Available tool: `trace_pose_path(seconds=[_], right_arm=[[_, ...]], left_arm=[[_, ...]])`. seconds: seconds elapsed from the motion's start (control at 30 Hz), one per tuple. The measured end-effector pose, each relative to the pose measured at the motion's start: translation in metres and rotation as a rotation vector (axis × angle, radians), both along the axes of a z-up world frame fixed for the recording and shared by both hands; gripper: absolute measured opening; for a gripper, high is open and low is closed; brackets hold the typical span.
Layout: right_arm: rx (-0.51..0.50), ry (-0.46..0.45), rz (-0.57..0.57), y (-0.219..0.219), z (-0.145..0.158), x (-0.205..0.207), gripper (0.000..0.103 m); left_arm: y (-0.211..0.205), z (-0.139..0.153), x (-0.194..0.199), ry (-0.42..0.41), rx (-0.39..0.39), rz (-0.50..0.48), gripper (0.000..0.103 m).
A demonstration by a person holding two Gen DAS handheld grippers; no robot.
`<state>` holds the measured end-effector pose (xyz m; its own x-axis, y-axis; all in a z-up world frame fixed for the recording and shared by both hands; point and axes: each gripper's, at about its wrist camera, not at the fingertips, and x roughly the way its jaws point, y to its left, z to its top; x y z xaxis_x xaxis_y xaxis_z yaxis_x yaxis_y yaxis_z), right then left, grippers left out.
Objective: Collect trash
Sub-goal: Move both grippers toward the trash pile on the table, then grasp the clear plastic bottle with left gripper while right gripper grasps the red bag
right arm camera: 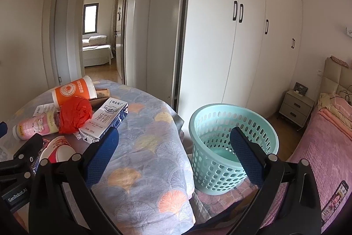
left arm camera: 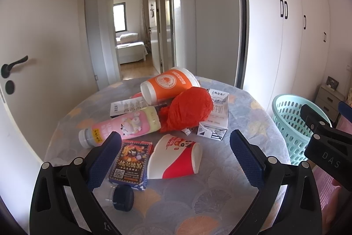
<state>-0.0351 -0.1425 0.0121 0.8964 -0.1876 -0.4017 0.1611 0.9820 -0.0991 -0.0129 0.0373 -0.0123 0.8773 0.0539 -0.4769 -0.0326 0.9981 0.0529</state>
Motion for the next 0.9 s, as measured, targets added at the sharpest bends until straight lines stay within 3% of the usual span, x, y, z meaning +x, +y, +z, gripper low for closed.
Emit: trace_pose_path(seconds=[0.17,0.43,0.73,0.9], right_arm=[[0.005,-0.015,0.027,0.006,0.003,0.004,0.094],[0.008,0.003,0.091,0.029,0.000,0.025,0.090],[0.043,0.041,0.107,0.038,-0.005,0.045,0.087],[0.059,0.070,0.123,0.039,-0.011,0.053,0.082]], left_arm=[[0.019,0.003,-0.008,0.004,-0.002,0.044,0.096],[0.100,0.003,-0.020,0.079,-0.070,0.169,0.096],[0.161,-0.033,-0.014,0.253,-0.254,0.217,0.095],[0.174,-0.047,-0.012,0.278,-0.311,0.253,0.095]])
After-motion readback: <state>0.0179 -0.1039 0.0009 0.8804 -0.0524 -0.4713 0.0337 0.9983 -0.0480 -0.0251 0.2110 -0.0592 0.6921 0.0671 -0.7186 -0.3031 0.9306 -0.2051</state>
